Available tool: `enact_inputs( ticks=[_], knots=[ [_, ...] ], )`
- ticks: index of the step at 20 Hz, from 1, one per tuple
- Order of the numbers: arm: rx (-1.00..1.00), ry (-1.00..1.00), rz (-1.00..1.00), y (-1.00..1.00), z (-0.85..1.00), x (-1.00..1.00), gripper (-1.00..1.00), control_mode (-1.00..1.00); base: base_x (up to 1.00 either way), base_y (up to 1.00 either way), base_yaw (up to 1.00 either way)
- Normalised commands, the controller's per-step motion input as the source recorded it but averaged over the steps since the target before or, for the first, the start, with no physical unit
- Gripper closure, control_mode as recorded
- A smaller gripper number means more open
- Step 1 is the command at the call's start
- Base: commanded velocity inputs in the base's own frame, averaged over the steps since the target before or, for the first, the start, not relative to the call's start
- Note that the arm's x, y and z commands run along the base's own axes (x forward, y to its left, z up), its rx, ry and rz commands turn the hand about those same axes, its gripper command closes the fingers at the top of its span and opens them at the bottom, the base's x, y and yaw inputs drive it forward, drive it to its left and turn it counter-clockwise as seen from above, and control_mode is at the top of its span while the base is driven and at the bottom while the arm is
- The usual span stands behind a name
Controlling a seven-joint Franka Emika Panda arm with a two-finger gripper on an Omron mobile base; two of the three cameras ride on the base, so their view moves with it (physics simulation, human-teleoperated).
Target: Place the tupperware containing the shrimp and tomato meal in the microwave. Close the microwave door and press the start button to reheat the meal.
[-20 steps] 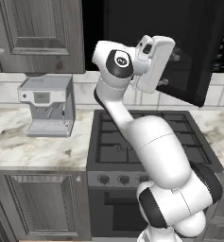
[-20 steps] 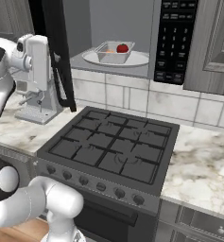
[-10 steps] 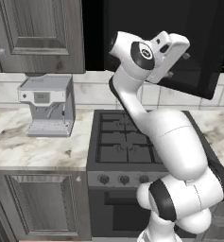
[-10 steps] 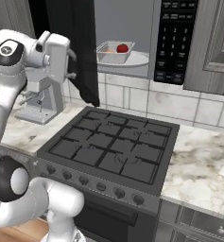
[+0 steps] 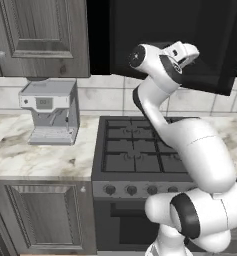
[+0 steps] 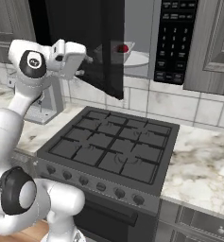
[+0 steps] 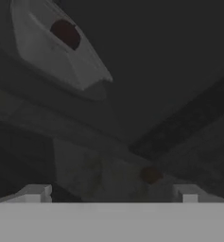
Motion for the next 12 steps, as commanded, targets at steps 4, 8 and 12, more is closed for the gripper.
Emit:
enact_inputs(
  ticks=[4,8,12],
  knots=[
    [0.00,-0.07,0.36,-0.27,0.03,0.77,-1.00,-1.00,0.00,0.00,0.00],
    [0.00,-0.01,0.34,-0.21,0.06,0.78,-1.00,-1.00,0.00,0.00,0.00],
    [0.00,0.00,0.34,-0.17,0.14,0.80,-1.00,-1.00,0.00,0.00,0.00]
  ],
)
